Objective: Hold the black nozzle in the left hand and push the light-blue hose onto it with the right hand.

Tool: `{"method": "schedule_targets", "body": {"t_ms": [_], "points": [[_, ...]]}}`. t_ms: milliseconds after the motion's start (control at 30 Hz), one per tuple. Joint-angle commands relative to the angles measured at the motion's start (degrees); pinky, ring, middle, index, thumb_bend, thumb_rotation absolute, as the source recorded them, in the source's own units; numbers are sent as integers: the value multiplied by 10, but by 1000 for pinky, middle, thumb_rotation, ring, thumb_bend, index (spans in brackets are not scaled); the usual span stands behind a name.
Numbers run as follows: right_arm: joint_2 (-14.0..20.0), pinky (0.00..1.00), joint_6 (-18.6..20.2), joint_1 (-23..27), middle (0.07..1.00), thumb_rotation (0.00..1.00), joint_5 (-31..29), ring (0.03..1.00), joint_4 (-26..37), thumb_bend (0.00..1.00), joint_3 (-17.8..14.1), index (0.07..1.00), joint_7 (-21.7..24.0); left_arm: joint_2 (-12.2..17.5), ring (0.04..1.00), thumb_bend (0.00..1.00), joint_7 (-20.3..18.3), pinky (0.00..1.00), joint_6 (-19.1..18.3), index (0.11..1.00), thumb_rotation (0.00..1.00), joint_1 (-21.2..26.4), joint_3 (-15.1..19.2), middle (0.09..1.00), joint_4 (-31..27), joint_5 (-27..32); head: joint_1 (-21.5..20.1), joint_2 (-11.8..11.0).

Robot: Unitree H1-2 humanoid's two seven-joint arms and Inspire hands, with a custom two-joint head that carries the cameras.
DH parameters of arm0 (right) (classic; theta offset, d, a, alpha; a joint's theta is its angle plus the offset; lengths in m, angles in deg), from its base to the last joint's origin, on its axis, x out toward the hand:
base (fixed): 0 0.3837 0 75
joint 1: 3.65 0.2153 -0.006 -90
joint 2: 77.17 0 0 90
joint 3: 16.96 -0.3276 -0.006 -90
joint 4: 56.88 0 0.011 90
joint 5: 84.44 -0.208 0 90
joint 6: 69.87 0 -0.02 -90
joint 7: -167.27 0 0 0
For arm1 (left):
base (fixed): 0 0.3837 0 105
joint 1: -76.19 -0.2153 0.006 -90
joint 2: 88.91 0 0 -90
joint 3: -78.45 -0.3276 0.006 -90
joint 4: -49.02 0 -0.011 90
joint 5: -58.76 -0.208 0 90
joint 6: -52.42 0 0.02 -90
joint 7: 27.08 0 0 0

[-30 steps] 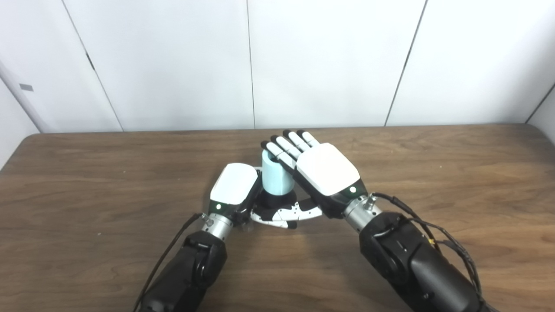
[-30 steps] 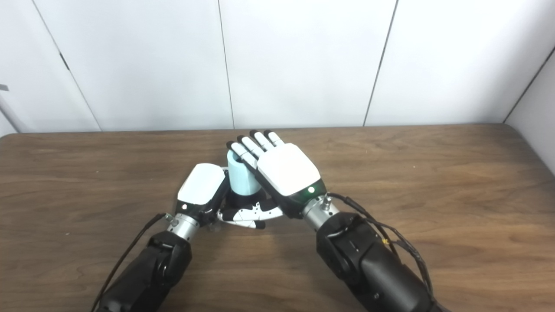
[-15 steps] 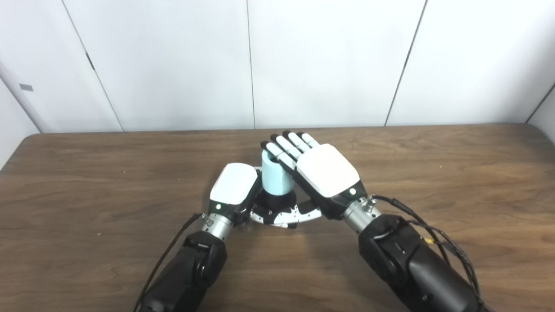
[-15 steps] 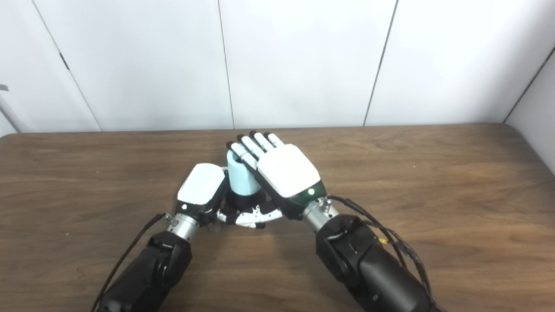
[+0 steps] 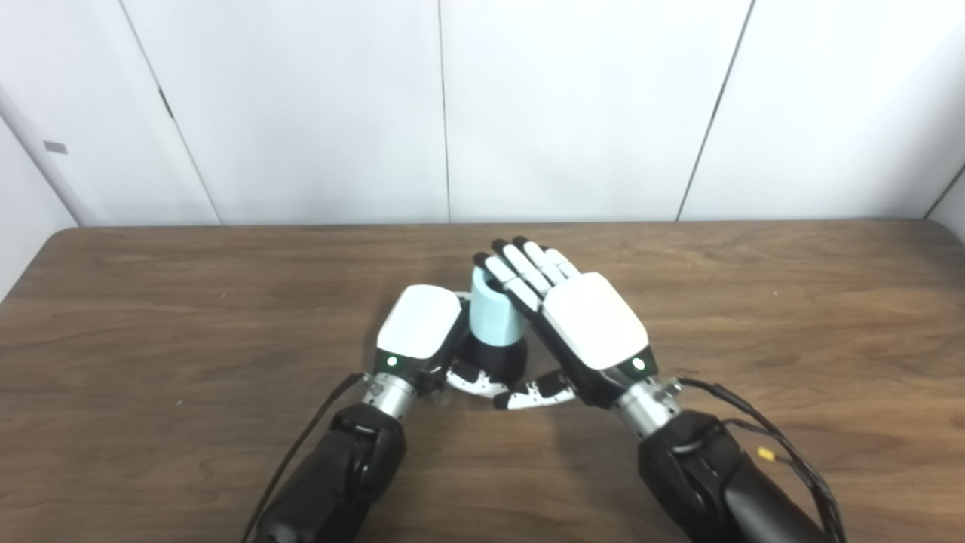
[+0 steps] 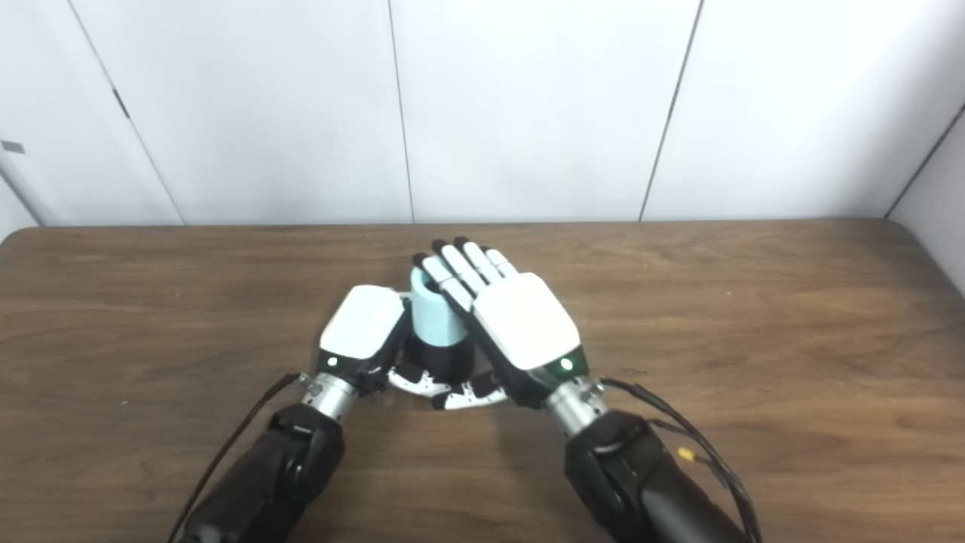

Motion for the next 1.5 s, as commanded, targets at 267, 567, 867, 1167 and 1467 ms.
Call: {"method": "schedule_targets", "body": {"t_ms": [267,567,867,1167,1467], "points": [[18,1000,-8,-68,1000,544,-30,1000,-52,800,13,1000,92,-69,482,500,-47,655,-44,521,0,-143,-80,425,60,4,3,-3],[5,1000,-28,-76,1000,604,-69,1000,-20,774,-29,1000,44,-61,486,502,-60,650,-41,518,0,-137,-88,434,70,20,-1,-8],[-20,1000,-68,-88,1000,614,-119,1000,-2,761,-77,1000,-7,-58,489,502,-80,671,-54,519,0,-136,-92,438,66,20,-2,-10],[-62,1000,-179,-131,1000,634,-188,1000,12,642,-148,1000,-122,-56,490,499,-87,720,-59,524,0,-133,-89,414,69,20,-11,-13],[-78,981,-332,-149,1000,704,-292,1000,-60,664,-225,1000,-188,-52,486,499,-97,768,-66,527,0,-121,-89,411,87,21,-16,-17]]}}
